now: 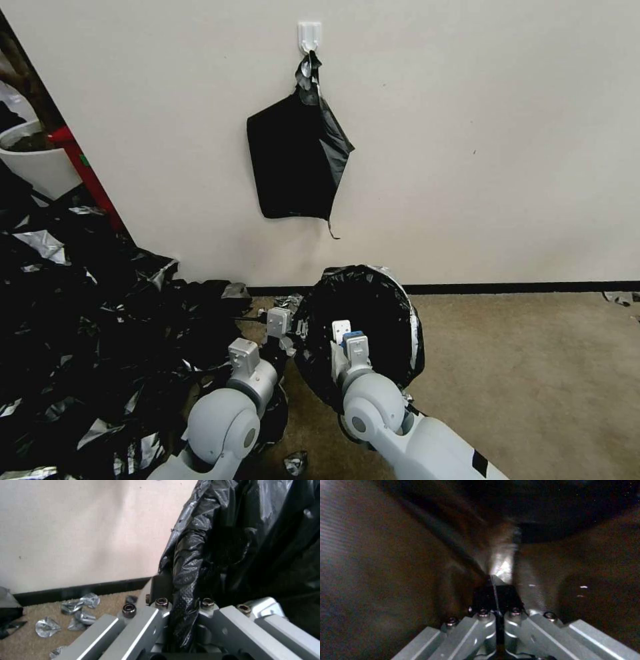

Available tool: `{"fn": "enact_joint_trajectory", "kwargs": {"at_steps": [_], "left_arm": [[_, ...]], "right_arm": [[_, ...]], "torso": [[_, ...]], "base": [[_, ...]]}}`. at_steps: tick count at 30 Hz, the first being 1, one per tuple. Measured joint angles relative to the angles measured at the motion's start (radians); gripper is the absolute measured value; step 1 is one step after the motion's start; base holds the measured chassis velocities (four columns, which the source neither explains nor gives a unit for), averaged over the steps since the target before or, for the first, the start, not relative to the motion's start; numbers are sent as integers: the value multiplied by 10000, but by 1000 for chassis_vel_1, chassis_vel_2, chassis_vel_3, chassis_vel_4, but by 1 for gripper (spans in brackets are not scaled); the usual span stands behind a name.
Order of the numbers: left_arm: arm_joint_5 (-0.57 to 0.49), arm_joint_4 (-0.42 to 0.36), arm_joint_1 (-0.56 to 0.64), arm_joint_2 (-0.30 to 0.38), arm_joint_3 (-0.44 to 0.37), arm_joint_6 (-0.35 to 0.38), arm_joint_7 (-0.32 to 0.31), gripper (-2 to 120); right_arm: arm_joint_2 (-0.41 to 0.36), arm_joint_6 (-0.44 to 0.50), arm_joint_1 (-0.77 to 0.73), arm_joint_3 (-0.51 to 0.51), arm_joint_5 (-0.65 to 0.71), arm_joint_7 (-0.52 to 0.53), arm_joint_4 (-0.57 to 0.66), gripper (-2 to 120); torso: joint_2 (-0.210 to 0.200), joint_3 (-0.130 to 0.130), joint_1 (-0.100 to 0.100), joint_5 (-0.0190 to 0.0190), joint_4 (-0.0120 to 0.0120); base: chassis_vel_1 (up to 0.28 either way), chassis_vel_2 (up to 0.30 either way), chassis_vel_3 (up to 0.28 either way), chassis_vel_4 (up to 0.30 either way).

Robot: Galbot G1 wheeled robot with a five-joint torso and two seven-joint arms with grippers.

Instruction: Place a trash bag onto the trash bin.

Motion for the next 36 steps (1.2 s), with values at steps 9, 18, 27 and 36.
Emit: {"fn": "enact_joint_trajectory", "kwargs": {"at_steps": [9,18,27,36], "left_arm": [[-58,-226,164,27,-42,62,21,2],[-339,-213,169,-55,28,187,21,2],[-371,371,-104,-63,-151,157,-269,2],[-1601,716,-643,-303,-159,1587,-1879,2]], "right_arm": [[-100,-521,405,-12,-1895,83,-654,0],[97,-174,526,-1,-2006,-211,-966,0],[-481,186,-346,203,-1972,-552,406,17],[-1192,1013,-1976,700,-2435,-2007,3357,48]], "torso": [[0,0,-1,-2,0],[0,0,0,0,1],[0,0,0,2,0],[0,0,0,0,-1]], "base": [[0,0,0,0],[0,0,0,0],[0,0,0,0],[0,0,0,0]]}}
